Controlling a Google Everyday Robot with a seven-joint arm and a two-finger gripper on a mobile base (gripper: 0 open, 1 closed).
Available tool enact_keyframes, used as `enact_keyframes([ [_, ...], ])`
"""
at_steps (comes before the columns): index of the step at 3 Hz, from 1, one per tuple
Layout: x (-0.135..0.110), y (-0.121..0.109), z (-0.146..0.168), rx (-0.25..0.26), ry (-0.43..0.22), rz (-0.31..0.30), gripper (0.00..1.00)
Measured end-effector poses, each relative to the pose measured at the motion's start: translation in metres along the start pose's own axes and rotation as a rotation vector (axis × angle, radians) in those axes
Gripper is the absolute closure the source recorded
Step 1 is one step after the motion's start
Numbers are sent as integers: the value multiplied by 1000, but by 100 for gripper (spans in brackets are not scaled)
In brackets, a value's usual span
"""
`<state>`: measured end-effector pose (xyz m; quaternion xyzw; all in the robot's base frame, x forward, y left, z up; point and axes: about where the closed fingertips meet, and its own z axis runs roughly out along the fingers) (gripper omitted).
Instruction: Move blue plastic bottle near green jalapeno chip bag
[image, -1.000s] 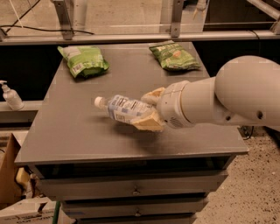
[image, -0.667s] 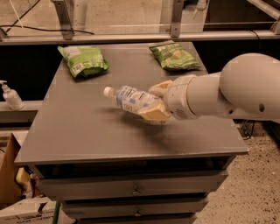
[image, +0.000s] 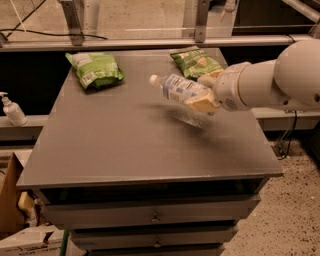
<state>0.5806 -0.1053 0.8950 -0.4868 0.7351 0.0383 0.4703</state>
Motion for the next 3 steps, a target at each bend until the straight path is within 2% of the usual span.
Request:
enact_keyframes([
  [1, 21, -37, 0, 45, 72, -25, 100],
  [2, 43, -55, 4, 58, 132, -39, 100],
  [3, 57, -61, 12, 60, 156, -44, 100],
])
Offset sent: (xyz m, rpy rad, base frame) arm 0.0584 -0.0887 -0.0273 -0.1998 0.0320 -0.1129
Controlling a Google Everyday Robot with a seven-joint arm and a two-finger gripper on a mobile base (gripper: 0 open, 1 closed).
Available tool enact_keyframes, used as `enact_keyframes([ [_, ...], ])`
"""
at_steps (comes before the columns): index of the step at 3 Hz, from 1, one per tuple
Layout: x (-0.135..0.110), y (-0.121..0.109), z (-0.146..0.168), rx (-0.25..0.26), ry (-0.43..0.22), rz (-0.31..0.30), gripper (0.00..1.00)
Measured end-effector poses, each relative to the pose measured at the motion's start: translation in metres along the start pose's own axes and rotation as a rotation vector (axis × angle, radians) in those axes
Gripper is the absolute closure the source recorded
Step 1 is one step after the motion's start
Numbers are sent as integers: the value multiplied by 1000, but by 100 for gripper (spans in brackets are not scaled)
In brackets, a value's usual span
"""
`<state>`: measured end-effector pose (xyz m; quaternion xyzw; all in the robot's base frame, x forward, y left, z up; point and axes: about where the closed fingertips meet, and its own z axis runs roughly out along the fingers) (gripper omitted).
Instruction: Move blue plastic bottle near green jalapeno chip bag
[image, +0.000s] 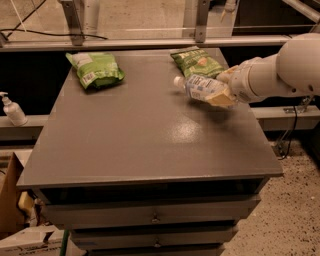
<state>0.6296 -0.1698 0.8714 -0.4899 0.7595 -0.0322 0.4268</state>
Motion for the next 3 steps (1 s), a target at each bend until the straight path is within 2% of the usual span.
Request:
enact_keyframes([
  [1, 1, 2, 17, -11, -2, -1, 100],
  [2, 1, 8, 31, -30, 2, -2, 82],
  [3, 4, 9, 34, -31, 12, -6, 59],
])
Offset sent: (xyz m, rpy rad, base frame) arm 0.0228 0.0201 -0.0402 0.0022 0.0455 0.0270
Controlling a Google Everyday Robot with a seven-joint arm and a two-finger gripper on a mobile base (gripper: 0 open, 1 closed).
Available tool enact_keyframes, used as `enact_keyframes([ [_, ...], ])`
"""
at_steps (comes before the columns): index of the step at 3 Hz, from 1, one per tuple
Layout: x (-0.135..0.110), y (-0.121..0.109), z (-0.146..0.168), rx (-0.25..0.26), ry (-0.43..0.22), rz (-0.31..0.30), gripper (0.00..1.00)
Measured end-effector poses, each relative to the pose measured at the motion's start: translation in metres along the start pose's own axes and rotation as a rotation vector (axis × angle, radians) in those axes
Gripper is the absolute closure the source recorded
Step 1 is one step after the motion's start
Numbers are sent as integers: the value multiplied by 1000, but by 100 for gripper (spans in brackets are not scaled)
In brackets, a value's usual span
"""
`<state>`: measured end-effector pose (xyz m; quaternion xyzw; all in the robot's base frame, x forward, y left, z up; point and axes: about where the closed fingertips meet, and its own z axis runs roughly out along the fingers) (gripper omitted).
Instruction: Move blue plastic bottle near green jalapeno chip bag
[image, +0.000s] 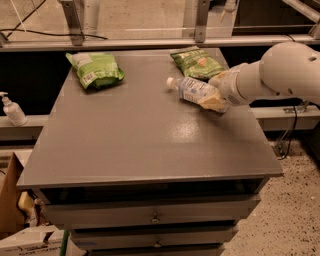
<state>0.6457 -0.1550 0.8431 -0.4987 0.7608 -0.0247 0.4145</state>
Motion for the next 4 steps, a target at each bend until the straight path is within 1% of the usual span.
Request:
enact_keyframes([
  [2, 0, -1, -7, 12, 10, -22, 13],
  [3, -2, -4, -13, 23, 8, -28, 0],
  [4, -3, -5, -15, 26, 3, -32, 0],
])
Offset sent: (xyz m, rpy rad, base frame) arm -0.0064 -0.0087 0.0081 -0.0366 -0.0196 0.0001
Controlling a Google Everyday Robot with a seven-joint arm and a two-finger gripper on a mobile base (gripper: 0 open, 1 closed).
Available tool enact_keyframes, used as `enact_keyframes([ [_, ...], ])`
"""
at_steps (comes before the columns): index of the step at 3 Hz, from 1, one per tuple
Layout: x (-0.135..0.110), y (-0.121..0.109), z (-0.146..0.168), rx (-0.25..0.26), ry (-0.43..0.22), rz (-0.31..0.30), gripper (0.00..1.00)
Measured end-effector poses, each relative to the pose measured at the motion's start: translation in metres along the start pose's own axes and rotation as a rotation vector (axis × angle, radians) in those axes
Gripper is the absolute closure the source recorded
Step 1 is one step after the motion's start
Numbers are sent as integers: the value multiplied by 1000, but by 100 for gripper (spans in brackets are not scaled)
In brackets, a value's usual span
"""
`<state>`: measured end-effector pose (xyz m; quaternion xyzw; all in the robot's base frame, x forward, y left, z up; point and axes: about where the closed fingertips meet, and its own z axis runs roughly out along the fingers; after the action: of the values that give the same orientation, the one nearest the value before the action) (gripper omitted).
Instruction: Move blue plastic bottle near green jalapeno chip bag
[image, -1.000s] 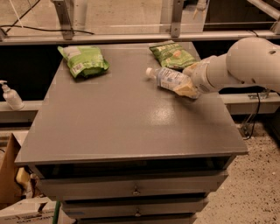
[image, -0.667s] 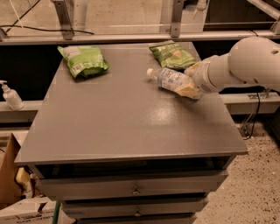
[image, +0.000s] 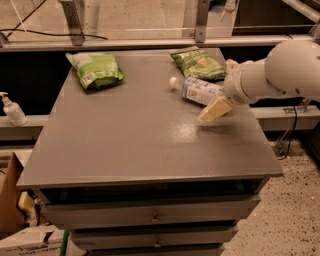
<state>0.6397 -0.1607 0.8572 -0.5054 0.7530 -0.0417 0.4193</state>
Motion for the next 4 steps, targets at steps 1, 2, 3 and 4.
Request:
enact_keyframes([
  [1, -9, -4, -6, 7, -22, -10, 0],
  [2, -9, -12, -24, 29, -46, 4, 0],
  [3, -4, -22, -53, 66, -60, 23, 0],
  [4, 33, -25, -125, 125, -74, 92, 0],
])
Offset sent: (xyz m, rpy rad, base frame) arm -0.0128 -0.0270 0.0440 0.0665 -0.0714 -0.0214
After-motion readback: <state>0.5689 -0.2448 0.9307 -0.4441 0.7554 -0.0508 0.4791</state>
